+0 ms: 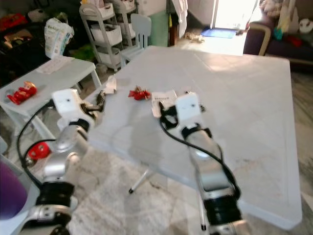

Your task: Picking trash to rubbish bin

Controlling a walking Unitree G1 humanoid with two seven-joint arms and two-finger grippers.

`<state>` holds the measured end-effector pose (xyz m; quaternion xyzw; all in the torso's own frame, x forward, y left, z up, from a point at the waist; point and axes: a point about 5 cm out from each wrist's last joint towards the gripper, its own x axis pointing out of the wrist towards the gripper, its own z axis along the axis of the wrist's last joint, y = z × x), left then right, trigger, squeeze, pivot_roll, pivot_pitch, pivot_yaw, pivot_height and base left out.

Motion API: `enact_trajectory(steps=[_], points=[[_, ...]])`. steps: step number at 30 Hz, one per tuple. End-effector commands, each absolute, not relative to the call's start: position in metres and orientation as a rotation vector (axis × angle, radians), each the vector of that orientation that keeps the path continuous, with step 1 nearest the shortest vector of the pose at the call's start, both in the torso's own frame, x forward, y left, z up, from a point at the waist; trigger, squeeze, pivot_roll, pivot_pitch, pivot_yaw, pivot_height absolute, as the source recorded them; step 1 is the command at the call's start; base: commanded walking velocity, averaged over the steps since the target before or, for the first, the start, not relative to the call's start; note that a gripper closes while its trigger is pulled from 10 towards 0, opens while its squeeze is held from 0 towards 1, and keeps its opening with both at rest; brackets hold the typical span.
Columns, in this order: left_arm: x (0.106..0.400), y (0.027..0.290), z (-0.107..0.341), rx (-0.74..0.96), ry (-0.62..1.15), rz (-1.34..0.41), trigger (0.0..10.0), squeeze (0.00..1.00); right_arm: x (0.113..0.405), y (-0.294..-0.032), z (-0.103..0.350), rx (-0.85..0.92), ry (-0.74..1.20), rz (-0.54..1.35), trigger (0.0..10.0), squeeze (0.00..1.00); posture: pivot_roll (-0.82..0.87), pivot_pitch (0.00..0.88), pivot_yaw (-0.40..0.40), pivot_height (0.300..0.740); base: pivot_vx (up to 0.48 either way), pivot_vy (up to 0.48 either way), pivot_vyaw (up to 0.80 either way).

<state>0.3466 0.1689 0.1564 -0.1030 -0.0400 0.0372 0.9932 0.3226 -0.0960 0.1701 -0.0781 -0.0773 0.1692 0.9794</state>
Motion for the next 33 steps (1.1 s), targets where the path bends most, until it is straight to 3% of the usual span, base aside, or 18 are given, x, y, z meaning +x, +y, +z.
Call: enact_trajectory(steps=[1, 7, 23, 33], points=[[0.348, 0.166, 0.159, -0.200, -0.086, 0.071, 10.0, 0.00, 0.322, -0.099, 0.172, -0.168, -0.166, 0.340, 10.0, 0.00, -0.02, 0.000, 0.078, 0.740, 0.371, 0.000, 0.00], [0.349, 0.166, 0.159, -0.193, -0.078, 0.077, 10.0, 0.00, 0.321, -0.097, 0.173, -0.180, -0.183, 0.361, 10.0, 0.00, -0.03, 0.000, 0.079, 0.740, 0.329, 0.000, 0.15], [0.349, 0.167, 0.156, -0.180, -0.063, 0.094, 10.0, 0.00, 0.320, -0.097, 0.173, -0.180, -0.184, 0.362, 10.0, 0.00, -0.03, 0.000, 0.083, 0.740, 0.000, 0.000, 0.61], [0.354, 0.169, 0.149, -0.188, -0.011, 0.089, 10.0, 0.00, 0.320, -0.097, 0.172, -0.181, -0.177, 0.359, 10.0, 0.00, -0.03, 0.000, 0.083, 0.740, 0.000, 0.000, 0.00]])
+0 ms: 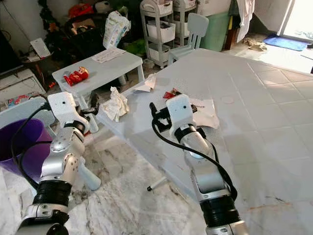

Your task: Picking trash to rubbish bin

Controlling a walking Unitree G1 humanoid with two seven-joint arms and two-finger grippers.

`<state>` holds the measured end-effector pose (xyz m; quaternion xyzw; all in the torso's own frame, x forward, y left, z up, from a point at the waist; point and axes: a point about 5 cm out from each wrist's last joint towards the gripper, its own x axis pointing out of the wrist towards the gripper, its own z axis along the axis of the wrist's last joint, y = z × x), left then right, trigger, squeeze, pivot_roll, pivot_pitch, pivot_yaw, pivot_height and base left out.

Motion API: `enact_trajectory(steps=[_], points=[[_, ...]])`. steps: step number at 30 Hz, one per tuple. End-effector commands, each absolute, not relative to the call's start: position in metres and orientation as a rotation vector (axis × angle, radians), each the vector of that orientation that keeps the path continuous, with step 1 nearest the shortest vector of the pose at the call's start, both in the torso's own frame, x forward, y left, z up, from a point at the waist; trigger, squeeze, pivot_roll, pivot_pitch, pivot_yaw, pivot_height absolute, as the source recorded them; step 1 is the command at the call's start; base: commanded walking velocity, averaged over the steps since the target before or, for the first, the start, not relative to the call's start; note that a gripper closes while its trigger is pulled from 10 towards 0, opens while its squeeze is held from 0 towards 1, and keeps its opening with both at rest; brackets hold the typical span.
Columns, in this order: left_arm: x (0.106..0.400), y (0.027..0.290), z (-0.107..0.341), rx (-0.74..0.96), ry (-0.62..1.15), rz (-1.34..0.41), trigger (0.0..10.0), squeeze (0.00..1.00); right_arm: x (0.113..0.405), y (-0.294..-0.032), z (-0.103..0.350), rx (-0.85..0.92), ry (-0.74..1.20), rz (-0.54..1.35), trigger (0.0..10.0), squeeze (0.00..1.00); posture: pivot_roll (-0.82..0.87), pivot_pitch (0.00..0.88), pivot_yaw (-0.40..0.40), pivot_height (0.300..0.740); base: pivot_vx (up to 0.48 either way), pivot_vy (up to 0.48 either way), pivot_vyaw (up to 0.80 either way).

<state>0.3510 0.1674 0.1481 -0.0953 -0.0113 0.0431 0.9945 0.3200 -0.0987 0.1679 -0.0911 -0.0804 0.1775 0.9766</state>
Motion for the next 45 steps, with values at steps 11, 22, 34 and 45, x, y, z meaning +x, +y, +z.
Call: enact_trajectory(steps=[11, 22, 34, 45], points=[[0.356, 0.169, 0.149, -0.177, -0.010, 0.066, 10.0, 0.00, 0.319, -0.097, 0.171, -0.192, -0.179, 0.362, 10.0, 0.00, -0.03, 0.002, 0.083, 0.740, 0.211, 0.000, 0.00], [0.356, 0.169, 0.146, -0.182, 0.000, 0.074, 10.0, 0.00, 0.318, -0.095, 0.172, -0.199, -0.183, 0.369, 10.0, 0.00, -0.03, 0.002, 0.081, 0.740, 0.360, 0.000, 0.00], [0.353, 0.167, 0.147, -0.204, -0.008, 0.109, 10.0, 0.00, 0.318, -0.096, 0.172, -0.208, -0.182, 0.368, 10.0, 0.00, -0.03, 0.002, 0.083, 0.740, 0.125, 0.000, 0.00], [0.336, 0.162, 0.116, -0.181, 0.124, 0.087, 10.0, 0.00, 0.311, -0.100, 0.167, -0.227, -0.141, 0.451, 10.0, 0.00, -0.03, 0.007, 0.079, 0.740, 0.000, 0.000, 0.00]])
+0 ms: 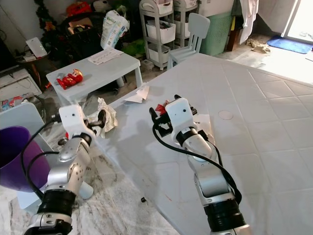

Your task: Picking trash to rubbish bin

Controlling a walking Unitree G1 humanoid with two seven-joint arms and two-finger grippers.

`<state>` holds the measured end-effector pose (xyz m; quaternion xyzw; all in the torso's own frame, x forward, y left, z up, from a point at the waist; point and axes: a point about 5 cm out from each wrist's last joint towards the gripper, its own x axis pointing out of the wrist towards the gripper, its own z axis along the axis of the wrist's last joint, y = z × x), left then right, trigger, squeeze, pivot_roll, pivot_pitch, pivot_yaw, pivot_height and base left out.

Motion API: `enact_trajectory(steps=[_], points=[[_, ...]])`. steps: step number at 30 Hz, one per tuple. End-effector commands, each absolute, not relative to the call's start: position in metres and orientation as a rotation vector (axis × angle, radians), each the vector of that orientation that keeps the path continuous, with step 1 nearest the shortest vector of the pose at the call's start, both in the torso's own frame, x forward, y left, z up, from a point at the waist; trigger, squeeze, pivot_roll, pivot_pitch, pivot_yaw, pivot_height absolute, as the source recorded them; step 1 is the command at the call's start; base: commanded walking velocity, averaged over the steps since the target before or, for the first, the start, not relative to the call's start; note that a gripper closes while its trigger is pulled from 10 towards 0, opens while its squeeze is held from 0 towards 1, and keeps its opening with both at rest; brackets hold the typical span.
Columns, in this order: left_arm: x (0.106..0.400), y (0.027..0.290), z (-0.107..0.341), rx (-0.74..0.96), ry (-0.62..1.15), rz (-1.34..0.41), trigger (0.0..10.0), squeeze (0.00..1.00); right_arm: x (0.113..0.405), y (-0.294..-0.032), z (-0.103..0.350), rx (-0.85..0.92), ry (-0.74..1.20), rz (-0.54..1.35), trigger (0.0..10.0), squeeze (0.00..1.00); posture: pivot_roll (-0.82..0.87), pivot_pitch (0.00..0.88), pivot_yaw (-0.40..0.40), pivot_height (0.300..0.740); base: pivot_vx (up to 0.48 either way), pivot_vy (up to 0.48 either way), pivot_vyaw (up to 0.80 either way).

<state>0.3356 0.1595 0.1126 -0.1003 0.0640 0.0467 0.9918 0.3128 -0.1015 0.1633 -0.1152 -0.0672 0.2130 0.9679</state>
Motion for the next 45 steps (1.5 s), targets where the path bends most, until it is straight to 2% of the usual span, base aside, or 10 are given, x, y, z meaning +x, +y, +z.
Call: enact_trajectory(steps=[1, 13, 29, 30, 31, 32, 45], points=[[0.335, 0.162, 0.113, -0.177, 0.147, 0.080, 10.0, 0.00, 0.309, -0.100, 0.166, -0.222, -0.127, 0.471, 10.0, 0.00, -0.03, 0.007, 0.079, 0.740, 0.000, 0.000, 0.00], [0.344, 0.168, 0.106, -0.184, 0.171, 0.039, 10.0, 0.00, 0.275, -0.106, 0.144, -0.284, 0.037, 0.721, 10.0, 0.00, -0.06, 0.015, 0.080, 0.740, 0.000, 0.000, 0.00], [0.360, 0.158, 0.089, -0.209, 0.275, -0.050, 10.0, 0.00, 0.240, -0.140, 0.148, -0.267, 0.160, 0.755, 10.0, 0.00, -0.15, 0.030, 0.086, 0.740, 0.000, 0.000, 0.00], [0.361, 0.157, 0.089, -0.211, 0.278, -0.059, 8.4, 0.00, 0.240, -0.141, 0.148, -0.271, 0.164, 0.751, 10.0, 0.00, -0.15, 0.029, 0.087, 0.740, 0.000, 0.000, 0.00], [0.362, 0.157, 0.089, -0.209, 0.278, -0.061, 8.4, 0.00, 0.240, -0.141, 0.148, -0.273, 0.166, 0.750, 10.0, 0.00, -0.15, 0.028, 0.087, 0.740, 0.000, 0.000, 0.00], [0.362, 0.155, 0.090, -0.213, 0.272, -0.080, 0.0, 0.00, 0.241, -0.140, 0.149, -0.275, 0.165, 0.753, 10.0, 0.00, -0.15, 0.025, 0.087, 0.740, 0.000, 0.000, 0.00], [0.363, 0.156, 0.087, -0.209, 0.256, -0.089, 0.0, 0.00, 0.243, -0.135, 0.152, -0.273, 0.175, 0.772, 10.0, 0.00, -0.14, 0.018, 0.081, 0.740, 0.000, 0.000, 0.00]])
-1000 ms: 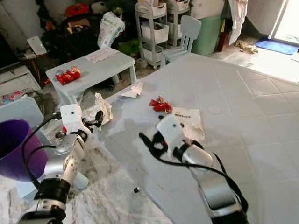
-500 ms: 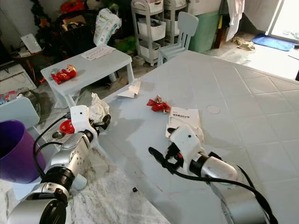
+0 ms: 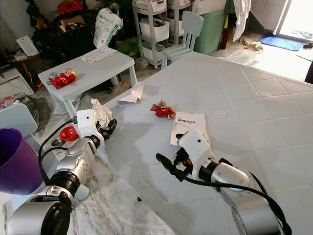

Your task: Picking trash to rubbish bin

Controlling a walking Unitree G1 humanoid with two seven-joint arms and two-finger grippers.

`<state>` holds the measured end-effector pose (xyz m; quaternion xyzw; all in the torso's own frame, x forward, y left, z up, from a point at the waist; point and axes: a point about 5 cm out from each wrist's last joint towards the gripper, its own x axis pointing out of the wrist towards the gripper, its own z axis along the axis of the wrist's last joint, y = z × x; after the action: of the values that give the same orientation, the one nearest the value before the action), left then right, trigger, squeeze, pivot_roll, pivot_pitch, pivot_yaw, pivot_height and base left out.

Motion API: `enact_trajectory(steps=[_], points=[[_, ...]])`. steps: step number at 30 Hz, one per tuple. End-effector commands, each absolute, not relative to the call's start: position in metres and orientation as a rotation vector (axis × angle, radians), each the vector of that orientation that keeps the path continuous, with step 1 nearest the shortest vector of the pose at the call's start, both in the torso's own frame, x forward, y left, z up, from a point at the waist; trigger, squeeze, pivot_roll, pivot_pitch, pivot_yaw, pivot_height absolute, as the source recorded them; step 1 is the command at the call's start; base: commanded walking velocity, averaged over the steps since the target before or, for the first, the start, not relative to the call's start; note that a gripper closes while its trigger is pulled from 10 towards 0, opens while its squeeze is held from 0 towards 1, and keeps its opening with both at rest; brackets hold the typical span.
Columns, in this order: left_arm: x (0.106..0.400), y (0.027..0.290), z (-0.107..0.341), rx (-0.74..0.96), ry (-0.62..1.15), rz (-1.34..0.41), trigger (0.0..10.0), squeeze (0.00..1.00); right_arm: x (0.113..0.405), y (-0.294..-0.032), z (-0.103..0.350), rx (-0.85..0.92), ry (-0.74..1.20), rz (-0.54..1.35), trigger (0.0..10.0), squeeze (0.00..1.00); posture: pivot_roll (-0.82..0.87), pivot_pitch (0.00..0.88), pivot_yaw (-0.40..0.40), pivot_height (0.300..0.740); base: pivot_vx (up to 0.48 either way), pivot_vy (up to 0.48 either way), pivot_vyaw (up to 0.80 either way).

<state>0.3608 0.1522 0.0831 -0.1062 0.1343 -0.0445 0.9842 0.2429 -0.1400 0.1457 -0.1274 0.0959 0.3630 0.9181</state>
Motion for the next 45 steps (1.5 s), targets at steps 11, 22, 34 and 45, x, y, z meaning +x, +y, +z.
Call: enact_trajectory(steps=[11, 22, 34, 45], points=[[0.359, 0.156, 0.081, -0.204, 0.247, -0.095, 0.0, 0.00, 0.243, -0.132, 0.149, -0.284, 0.186, 0.784, 10.0, 0.00, -0.15, 0.011, 0.085, 0.740, 0.000, 0.000, 0.00], [0.360, 0.147, 0.090, -0.182, 0.174, -0.132, 0.0, 0.00, 0.261, -0.139, 0.147, -0.346, 0.146, 0.644, 10.0, 0.00, -0.12, 0.000, 0.077, 0.740, 0.000, 0.000, 0.00], [0.329, 0.152, 0.085, -0.130, 0.100, -0.168, 0.0, 0.00, 0.277, -0.132, 0.132, -0.452, 0.123, 0.664, 10.0, 0.00, -0.04, 0.000, 0.042, 0.740, 0.000, 0.000, 0.00], [0.297, 0.147, 0.086, -0.083, 0.061, -0.279, 0.0, 0.00, 0.276, -0.149, 0.109, -0.592, 0.187, 0.709, 10.0, 0.00, -0.03, 0.000, 0.029, 0.740, 0.000, 0.000, 0.00]])
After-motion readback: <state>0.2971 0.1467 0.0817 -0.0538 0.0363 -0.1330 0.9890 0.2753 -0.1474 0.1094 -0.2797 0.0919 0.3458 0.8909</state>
